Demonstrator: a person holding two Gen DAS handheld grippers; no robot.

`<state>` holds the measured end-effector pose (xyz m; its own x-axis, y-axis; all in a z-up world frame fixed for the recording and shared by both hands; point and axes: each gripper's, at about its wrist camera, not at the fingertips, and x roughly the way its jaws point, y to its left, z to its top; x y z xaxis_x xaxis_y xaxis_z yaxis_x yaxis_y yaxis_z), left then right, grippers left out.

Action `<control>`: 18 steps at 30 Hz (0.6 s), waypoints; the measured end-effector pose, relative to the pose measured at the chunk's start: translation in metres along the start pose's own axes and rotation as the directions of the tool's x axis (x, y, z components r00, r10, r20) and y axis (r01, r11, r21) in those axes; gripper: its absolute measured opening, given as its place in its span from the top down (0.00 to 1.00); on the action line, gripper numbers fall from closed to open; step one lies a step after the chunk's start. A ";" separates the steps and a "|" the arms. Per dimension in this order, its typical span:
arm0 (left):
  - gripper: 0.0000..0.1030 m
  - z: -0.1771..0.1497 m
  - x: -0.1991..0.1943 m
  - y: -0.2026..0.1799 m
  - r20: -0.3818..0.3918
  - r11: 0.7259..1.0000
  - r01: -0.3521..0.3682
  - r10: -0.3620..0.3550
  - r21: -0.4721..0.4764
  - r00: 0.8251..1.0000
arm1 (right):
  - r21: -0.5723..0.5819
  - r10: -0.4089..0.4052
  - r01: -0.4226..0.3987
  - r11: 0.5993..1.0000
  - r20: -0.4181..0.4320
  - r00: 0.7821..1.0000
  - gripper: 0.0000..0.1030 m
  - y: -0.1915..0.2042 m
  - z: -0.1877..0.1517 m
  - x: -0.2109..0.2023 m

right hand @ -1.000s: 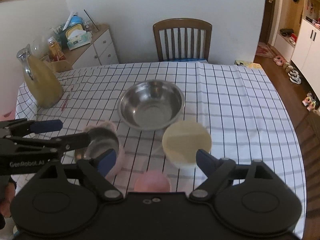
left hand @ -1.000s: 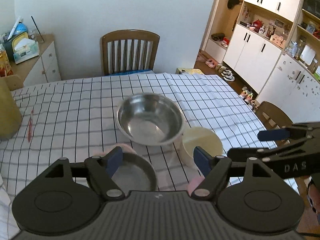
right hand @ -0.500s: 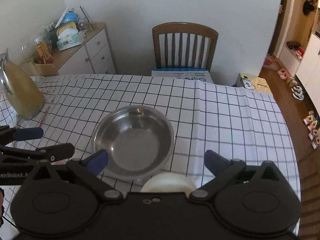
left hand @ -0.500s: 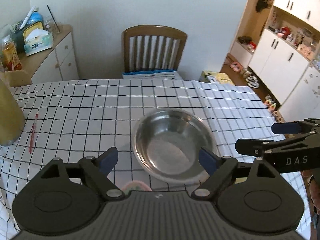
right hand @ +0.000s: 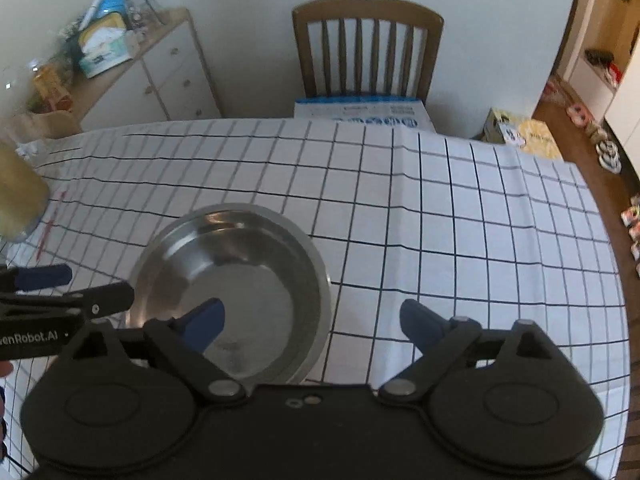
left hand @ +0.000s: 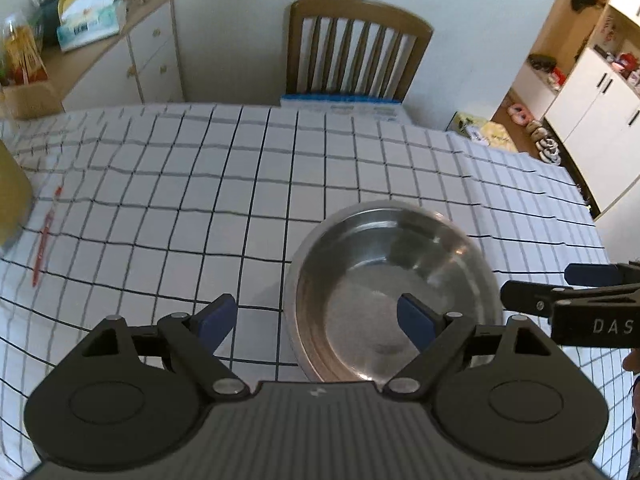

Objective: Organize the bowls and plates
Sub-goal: 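Close both grippers on the rim of the large steel bowl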

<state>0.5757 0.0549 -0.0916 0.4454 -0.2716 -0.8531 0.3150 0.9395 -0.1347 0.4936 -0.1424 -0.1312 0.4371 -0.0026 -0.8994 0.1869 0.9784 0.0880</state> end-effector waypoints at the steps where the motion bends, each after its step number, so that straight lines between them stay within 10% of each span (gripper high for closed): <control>1: 0.14 0.001 0.007 0.001 -0.013 1.000 0.000 0.000 -0.011 1.000 | 0.015 0.000 0.000 1.000 -0.008 1.000 0.10 -0.003 0.002 0.005; 8: 0.21 0.009 0.042 0.016 -0.096 0.995 0.009 -0.018 -0.095 0.995 | 0.085 0.061 -0.054 0.995 -0.079 0.995 0.25 -0.017 0.007 0.039; 18: 0.65 0.005 0.068 0.026 -0.165 0.988 0.035 -0.060 -0.150 0.985 | 0.129 0.099 -0.082 0.988 -0.130 0.987 0.48 -0.020 0.003 0.061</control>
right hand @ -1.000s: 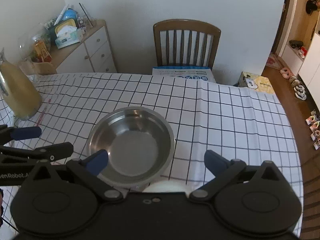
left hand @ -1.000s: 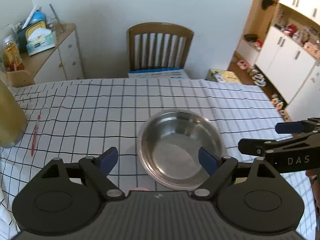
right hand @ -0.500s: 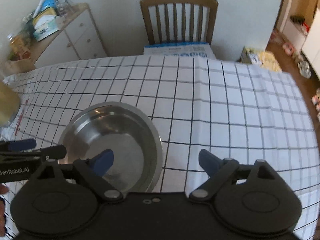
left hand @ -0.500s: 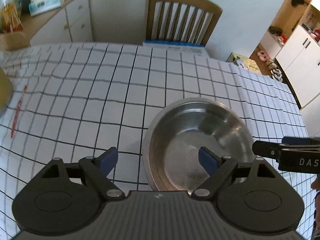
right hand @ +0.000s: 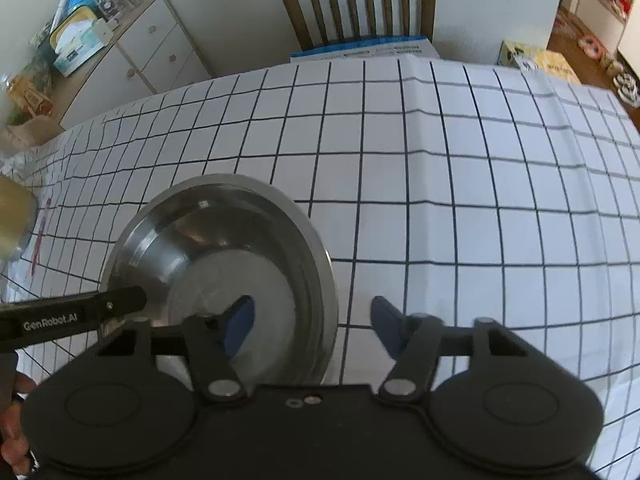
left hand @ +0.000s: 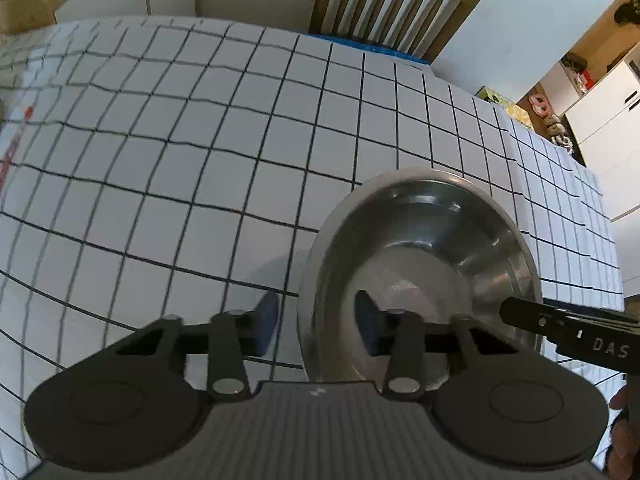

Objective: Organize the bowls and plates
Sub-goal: 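Close both grippers on the rim of the large steel bowl, then lift the steel bowl with both grippers and carry it over the plate stack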

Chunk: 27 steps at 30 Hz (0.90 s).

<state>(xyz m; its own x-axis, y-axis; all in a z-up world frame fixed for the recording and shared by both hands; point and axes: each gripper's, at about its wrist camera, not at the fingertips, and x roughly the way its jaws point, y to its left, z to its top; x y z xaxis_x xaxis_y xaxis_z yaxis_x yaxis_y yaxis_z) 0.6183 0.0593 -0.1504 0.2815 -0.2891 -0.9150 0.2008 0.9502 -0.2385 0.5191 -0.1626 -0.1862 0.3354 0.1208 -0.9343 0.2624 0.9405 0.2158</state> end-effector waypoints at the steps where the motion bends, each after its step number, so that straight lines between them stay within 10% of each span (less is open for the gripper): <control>1: 0.66 0.000 0.002 0.001 -0.002 1.000 0.004 -0.004 -0.001 1.000 | 0.009 0.002 -0.002 1.000 -0.002 1.000 0.55 -0.001 -0.001 0.001; 10: 0.84 0.001 0.001 0.004 -0.015 0.999 -0.008 0.007 -0.033 1.000 | 0.023 -0.004 0.004 1.000 -0.002 1.000 0.87 -0.006 -0.007 -0.005; 27: 0.86 -0.001 -0.067 -0.015 0.071 0.999 0.007 -0.011 0.051 0.997 | 0.020 -0.036 0.034 0.999 0.096 0.995 0.89 0.002 -0.014 -0.066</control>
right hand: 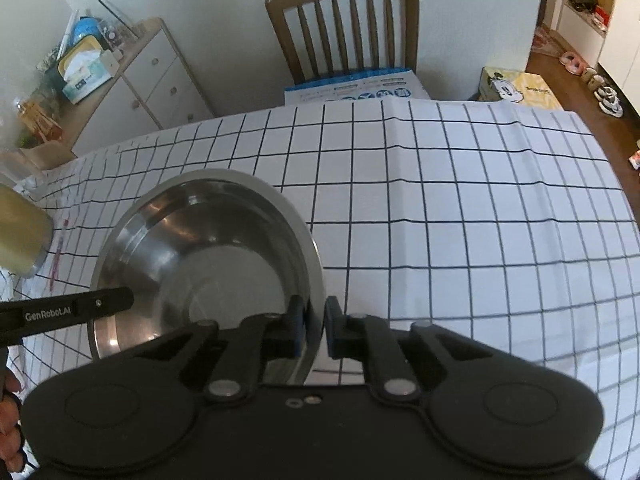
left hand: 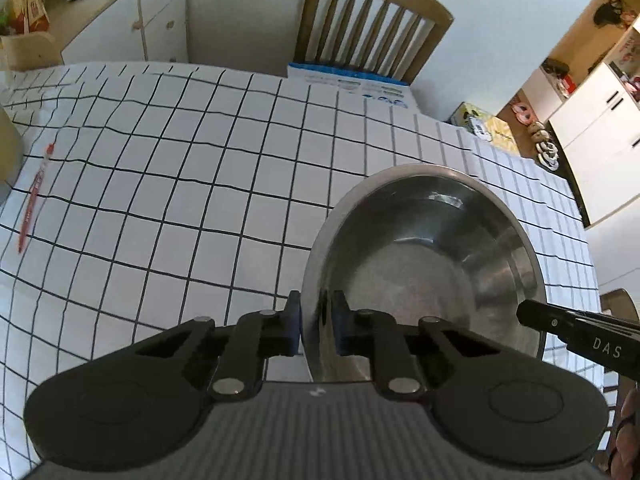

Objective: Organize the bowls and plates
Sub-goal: 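Lift the steel bowl with both grippers and carry it over the plate stack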

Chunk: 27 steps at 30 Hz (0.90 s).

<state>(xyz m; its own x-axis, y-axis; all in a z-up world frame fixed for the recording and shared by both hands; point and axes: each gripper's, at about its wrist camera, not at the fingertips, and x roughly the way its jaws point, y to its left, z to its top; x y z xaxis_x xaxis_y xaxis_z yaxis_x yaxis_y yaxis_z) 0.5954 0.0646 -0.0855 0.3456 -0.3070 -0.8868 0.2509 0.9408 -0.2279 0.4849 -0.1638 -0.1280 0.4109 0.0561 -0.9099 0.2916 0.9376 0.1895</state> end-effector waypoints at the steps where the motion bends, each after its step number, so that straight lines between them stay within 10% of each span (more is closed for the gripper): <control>1: 0.86 -0.002 -0.006 -0.002 0.002 1.000 0.002 -0.002 0.006 1.000 | 0.003 -0.003 0.003 1.000 0.006 1.000 0.89 0.000 -0.002 -0.007; 27: 0.86 -0.105 -0.105 -0.023 -0.004 0.982 0.045 -0.045 0.182 0.999 | 0.061 -0.090 0.086 0.994 0.066 0.994 0.88 0.021 -0.101 -0.114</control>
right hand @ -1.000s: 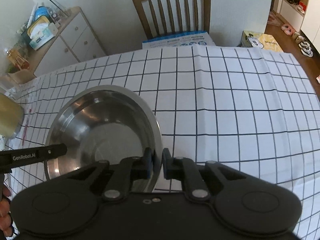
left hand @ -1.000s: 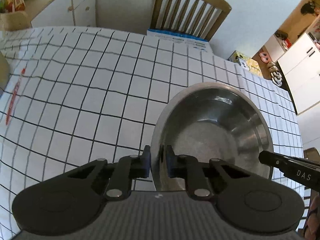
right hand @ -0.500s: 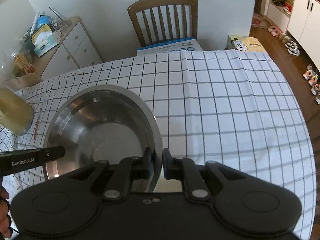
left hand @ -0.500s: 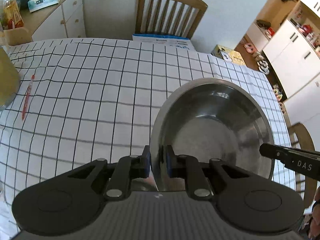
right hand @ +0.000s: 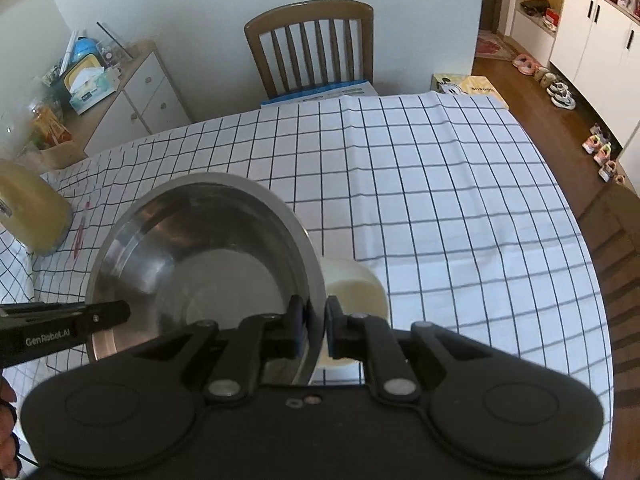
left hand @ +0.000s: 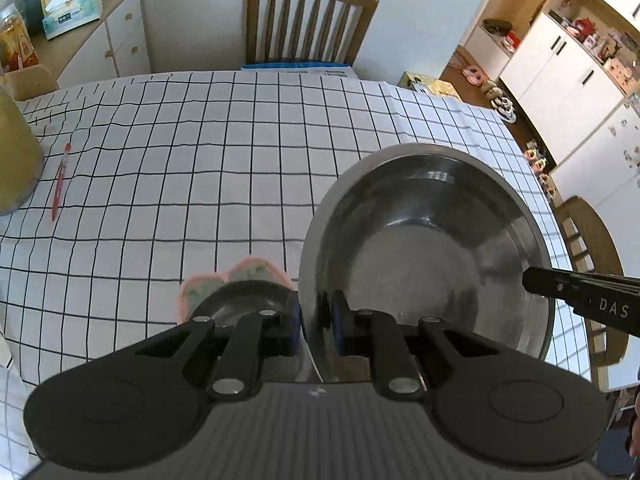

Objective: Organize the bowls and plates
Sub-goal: 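Lift the steel bowl with both grippers and carry it over the plate stack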

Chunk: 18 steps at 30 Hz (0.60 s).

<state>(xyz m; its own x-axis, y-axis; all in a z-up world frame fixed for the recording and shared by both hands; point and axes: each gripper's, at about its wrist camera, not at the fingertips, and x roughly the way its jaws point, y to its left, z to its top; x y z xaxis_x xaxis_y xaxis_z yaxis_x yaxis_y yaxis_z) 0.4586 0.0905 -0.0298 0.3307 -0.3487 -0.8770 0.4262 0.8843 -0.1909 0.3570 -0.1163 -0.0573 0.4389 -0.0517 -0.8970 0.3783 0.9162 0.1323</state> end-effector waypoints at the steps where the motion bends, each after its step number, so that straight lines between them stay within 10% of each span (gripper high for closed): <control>1: 0.86 -0.002 -0.001 -0.001 -0.003 1.000 0.003 -0.003 0.006 1.000 | 0.001 0.000 0.000 1.000 -0.001 1.000 0.88 0.000 -0.004 -0.002; 18: 0.86 -0.030 0.024 -0.111 -0.070 0.983 0.081 -0.070 0.166 0.995 | 0.106 -0.096 0.096 0.990 -0.005 0.995 0.87 -0.092 -0.048 -0.034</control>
<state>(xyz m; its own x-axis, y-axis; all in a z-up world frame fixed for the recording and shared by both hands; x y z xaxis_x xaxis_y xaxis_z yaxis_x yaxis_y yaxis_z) 0.3935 -0.0068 -0.0432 0.2400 -0.3872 -0.8902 0.5858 0.7890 -0.1852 0.2682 -0.1799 -0.0596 0.3967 -0.1374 -0.9076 0.5031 0.8596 0.0898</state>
